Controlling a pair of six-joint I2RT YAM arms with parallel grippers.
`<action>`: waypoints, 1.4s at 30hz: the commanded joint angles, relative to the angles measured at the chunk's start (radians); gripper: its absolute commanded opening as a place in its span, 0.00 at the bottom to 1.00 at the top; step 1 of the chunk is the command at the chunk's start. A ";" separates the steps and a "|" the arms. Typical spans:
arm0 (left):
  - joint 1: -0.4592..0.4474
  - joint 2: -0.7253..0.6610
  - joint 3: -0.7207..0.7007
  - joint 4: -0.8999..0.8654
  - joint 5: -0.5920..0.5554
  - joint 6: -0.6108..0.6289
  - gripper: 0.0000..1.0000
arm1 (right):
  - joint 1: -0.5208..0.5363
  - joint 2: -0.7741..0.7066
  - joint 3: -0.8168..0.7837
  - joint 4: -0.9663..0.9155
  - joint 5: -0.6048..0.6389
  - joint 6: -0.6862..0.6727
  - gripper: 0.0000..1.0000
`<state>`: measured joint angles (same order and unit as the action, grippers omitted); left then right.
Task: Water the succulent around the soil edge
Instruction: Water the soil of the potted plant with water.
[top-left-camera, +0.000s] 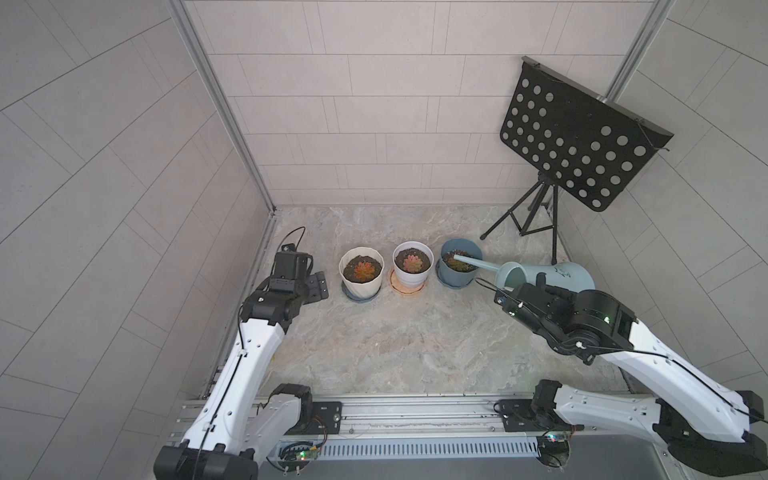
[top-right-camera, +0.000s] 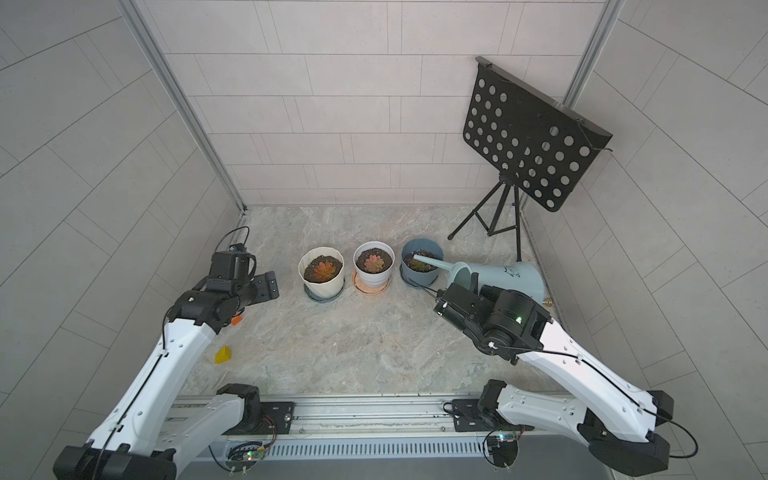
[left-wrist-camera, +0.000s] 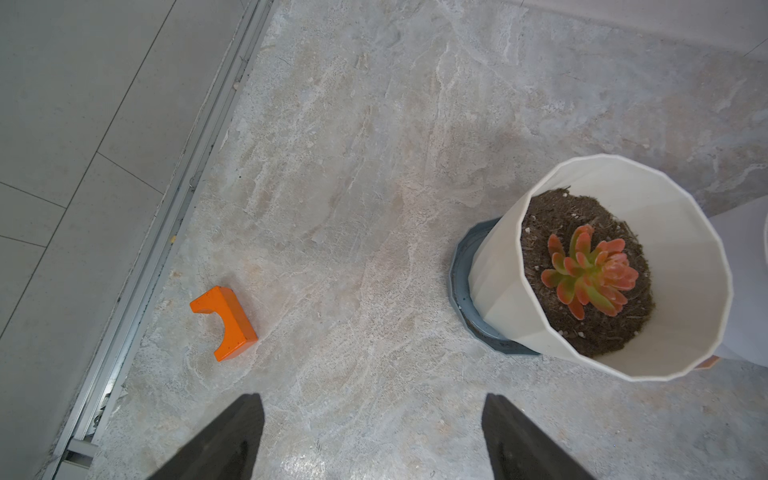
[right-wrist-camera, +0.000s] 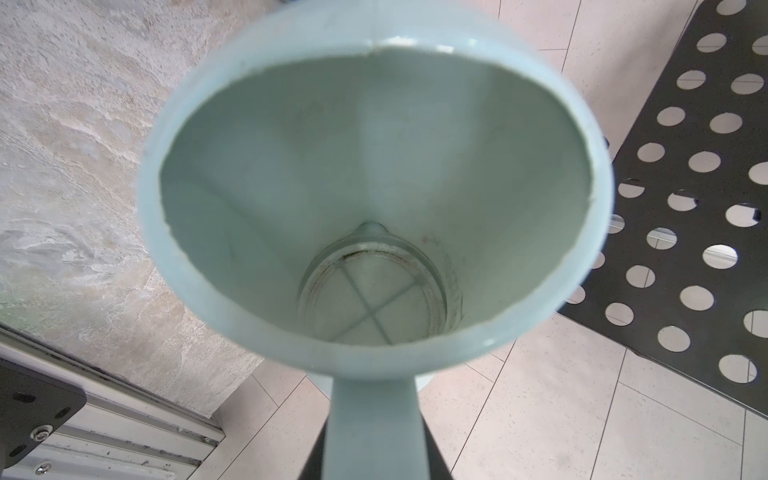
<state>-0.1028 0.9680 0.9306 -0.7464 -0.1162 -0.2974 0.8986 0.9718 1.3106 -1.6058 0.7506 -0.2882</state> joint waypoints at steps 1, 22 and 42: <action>0.008 0.005 0.004 -0.001 -0.005 0.009 0.90 | 0.003 -0.029 -0.013 -0.184 0.064 -0.019 0.00; 0.019 0.015 0.004 -0.001 -0.009 0.009 0.90 | -0.076 -0.155 -0.074 -0.187 0.040 -0.121 0.00; 0.021 0.016 0.006 -0.003 -0.007 0.011 0.90 | -0.162 -0.178 -0.078 -0.184 0.055 -0.117 0.00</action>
<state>-0.0891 0.9829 0.9306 -0.7464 -0.1165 -0.2962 0.7464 0.7864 1.2167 -1.6062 0.7429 -0.4114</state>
